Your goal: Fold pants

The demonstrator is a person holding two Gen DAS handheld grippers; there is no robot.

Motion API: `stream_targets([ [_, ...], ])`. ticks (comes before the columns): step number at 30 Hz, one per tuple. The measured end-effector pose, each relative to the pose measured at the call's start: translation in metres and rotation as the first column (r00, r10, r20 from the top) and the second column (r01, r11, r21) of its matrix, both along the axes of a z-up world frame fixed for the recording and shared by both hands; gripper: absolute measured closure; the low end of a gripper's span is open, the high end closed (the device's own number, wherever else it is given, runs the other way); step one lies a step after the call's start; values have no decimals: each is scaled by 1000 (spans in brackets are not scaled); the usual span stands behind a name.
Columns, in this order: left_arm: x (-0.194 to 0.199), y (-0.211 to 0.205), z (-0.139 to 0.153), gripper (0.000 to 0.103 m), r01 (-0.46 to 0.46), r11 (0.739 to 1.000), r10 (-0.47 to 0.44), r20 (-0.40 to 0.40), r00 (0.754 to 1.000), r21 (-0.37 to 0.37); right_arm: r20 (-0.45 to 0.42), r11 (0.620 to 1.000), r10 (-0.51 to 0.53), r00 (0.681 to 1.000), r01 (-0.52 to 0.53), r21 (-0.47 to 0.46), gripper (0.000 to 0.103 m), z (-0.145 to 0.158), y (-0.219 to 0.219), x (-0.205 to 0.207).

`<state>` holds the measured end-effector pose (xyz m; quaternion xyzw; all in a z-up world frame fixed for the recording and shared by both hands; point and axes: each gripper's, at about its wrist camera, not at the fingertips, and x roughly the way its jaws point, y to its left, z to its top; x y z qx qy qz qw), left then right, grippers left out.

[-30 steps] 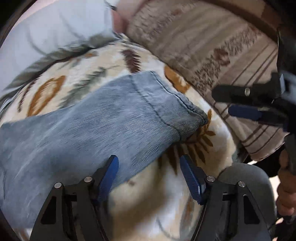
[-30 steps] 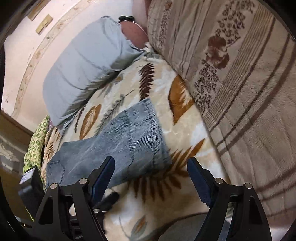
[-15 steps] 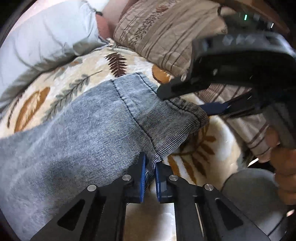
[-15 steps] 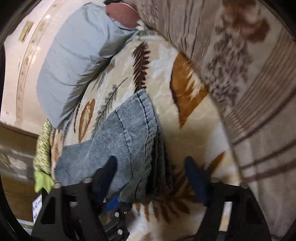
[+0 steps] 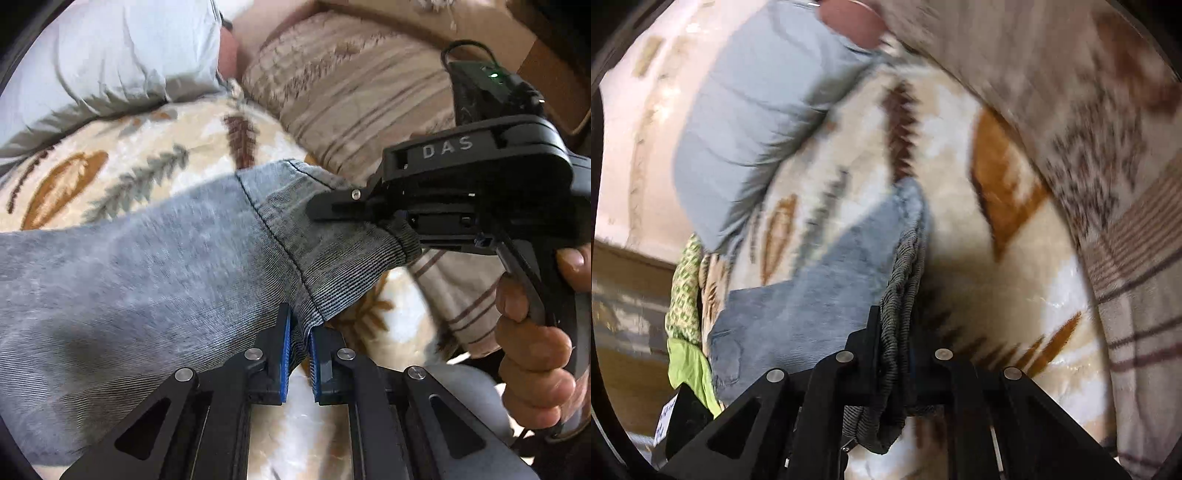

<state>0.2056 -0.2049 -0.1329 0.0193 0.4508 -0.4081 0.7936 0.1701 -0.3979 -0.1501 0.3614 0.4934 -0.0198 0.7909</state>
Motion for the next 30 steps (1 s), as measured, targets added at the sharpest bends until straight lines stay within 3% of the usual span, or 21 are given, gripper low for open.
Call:
stream_targets([
  [4, -7, 32, 29, 96, -82, 992, 83, 6, 997, -96, 114, 993, 96, 989, -87, -78, 92, 52, 31, 1],
  [9, -15, 102, 50, 97, -235, 950, 237, -12, 971, -207, 204, 960, 261, 944, -232, -153, 92, 104, 98, 21],
  [14, -14, 181, 42, 97, -385, 892, 372, -101, 923, -237, 224, 919, 389, 893, -359, -164, 92, 116, 176, 47],
  [18, -2, 238, 13, 97, -481, 852, 438, -222, 871, -207, 204, 883, 466, 861, -442, -157, 93, 101, 239, 65],
  [23, 17, 268, -29, 97, -551, 821, 479, -345, 807, -149, 122, 878, 476, 871, -465, -111, 93, 49, 279, 87],
  [27, 26, 265, -48, 97, -568, 817, 496, -386, 777, -93, 85, 884, 466, 881, -467, -13, 92, 9, 284, 96],
  [30, 30, 261, -54, 94, -547, 835, 481, -405, 778, -59, 101, 877, 469, 877, -476, 62, 82, -2, 282, 98],
])
